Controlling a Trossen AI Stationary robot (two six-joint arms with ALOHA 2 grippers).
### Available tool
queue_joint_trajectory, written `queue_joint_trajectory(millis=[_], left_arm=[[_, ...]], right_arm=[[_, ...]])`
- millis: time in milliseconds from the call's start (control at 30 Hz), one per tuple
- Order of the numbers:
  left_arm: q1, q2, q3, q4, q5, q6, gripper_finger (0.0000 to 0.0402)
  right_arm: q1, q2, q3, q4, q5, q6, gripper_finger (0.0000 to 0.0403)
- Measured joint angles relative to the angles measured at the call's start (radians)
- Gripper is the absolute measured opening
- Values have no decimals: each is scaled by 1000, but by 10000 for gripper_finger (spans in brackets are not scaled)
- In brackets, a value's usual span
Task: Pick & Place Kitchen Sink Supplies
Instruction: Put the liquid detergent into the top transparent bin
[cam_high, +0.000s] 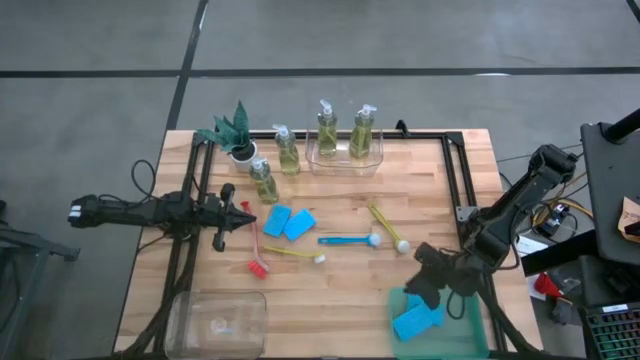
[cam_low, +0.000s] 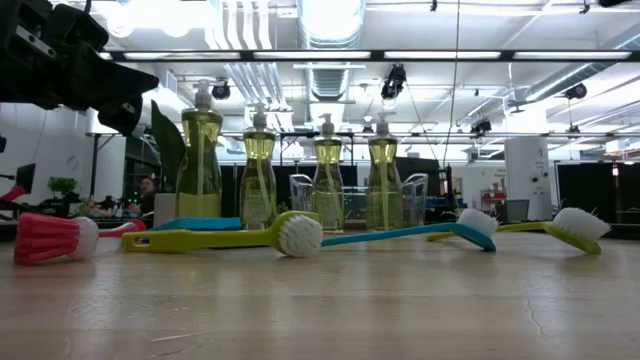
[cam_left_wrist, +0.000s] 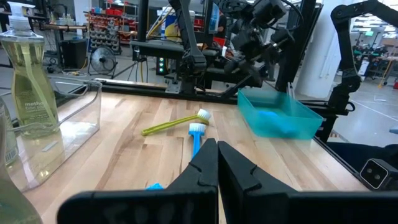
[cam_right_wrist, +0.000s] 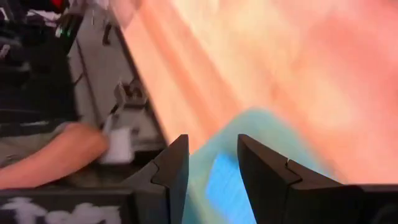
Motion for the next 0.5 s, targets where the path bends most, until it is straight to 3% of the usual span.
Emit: queue_joint_trajectory(millis=[233, 500], left_arm=[[0, 0, 0, 0, 0, 0, 0], [0, 0, 0, 0, 0, 0, 0]], right_arm=[[-69, -3, 2, 5, 272, -375, 112], [-243, 0, 0, 16, 345, -655, 41]])
